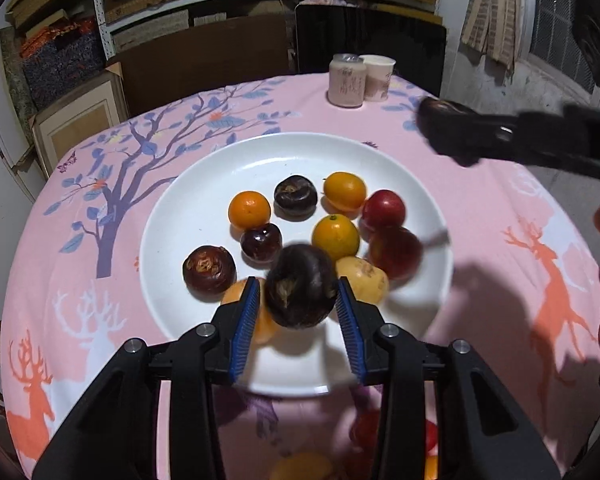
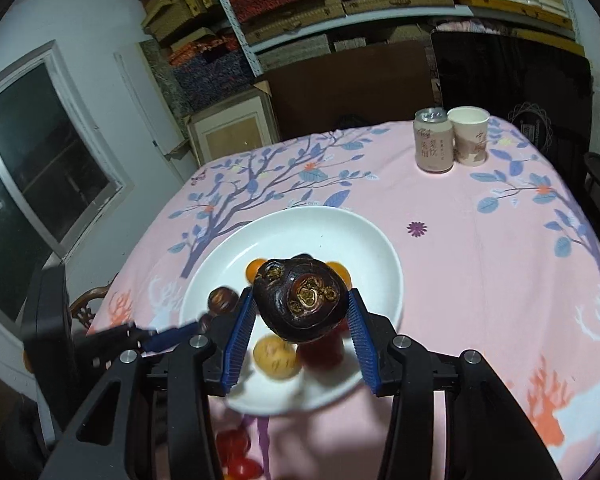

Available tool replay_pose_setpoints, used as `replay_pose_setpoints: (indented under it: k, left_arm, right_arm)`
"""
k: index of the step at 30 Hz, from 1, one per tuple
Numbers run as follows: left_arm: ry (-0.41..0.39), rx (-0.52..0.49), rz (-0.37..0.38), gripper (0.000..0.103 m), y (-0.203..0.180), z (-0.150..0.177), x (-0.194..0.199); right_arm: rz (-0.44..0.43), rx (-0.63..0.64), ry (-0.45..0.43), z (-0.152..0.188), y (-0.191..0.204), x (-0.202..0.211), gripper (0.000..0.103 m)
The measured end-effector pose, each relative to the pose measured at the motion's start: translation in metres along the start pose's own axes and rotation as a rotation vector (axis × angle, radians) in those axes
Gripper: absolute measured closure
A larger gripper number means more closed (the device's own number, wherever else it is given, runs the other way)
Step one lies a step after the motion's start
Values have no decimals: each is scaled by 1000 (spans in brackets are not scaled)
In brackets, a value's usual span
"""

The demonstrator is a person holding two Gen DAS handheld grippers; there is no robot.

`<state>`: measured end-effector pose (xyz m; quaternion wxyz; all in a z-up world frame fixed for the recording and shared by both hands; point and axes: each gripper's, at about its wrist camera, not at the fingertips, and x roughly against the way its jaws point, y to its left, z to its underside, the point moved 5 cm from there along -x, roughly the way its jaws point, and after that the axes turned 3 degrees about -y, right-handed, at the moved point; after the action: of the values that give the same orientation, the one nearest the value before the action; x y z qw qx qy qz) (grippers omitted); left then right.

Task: Organize fruits
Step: 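Open both tools to drop the fruits onto the plate, then grasp the pale yellow fruit with the left tool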

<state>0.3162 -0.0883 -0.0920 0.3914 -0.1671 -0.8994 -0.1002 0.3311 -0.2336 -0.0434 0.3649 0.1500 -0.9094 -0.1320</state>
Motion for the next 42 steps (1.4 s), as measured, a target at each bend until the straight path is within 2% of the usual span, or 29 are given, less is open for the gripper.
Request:
replay_pose_setpoints:
  k: [1, 2, 4, 5, 7, 10, 16, 18, 22, 26, 29, 31, 32, 34, 39, 42]
  left_arm:
    - [2, 9, 11, 56, 1, -4, -5]
    - [2, 12, 12, 49, 1, -6, -8]
    - [-8, 17, 9, 43, 4, -9, -8]
    - [-19, 25, 18, 41, 5, -9, -3]
    - [-41, 38, 19, 33, 9, -7, 8]
    - [-69, 26, 22, 31, 9, 5, 32]
    - [-91, -55, 78, 31, -13, 58, 86]
    - [-91, -85, 112, 24, -24, 82, 105]
    - [-86, -148, 151, 23, -47, 128, 135]
    - [-62, -165, 184, 23, -74, 164, 147]
    - [-49, -181, 157, 23, -92, 180, 140]
    - [-21, -175, 140, 33, -99, 188, 129]
    - [-13, -177, 125, 43, -101, 189, 123]
    - [-45, -180, 69, 44, -102, 189, 118]
    - [-80, -121, 104, 74, -93, 184, 131]
    - [-104, -100, 99, 80, -82, 185, 144]
  right_arm:
    - [0, -7, 9, -3, -1, -12, 55]
    - [2, -11, 13, -5, -1, -24, 54]
    - [25, -11, 20, -6, -1, -36, 45]
    - [37, -16, 14, -7, -2, -37, 36]
    - [27, -18, -5, -4, -2, -30, 34]
    - [28, -11, -23, 7, -3, -9, 34]
    - [25, 20, -36, 59, -3, 48, 34]
    - [13, 1, -37, 83, -8, 66, 31]
    - [24, -37, -73, 127, -19, 95, 31]
    - [13, -99, -65, 161, -26, 109, 31]
    - [-14, -122, -47, 173, -22, 115, 31]
    - [-20, -110, -52, 177, -16, 120, 31]
    - [-21, -100, -52, 178, -12, 122, 31]
    - [-21, -80, -54, 181, -7, 125, 31]
    - [-21, -53, -30, 191, 0, 126, 31]
    - [-44, -18, 13, 202, 11, 119, 31]
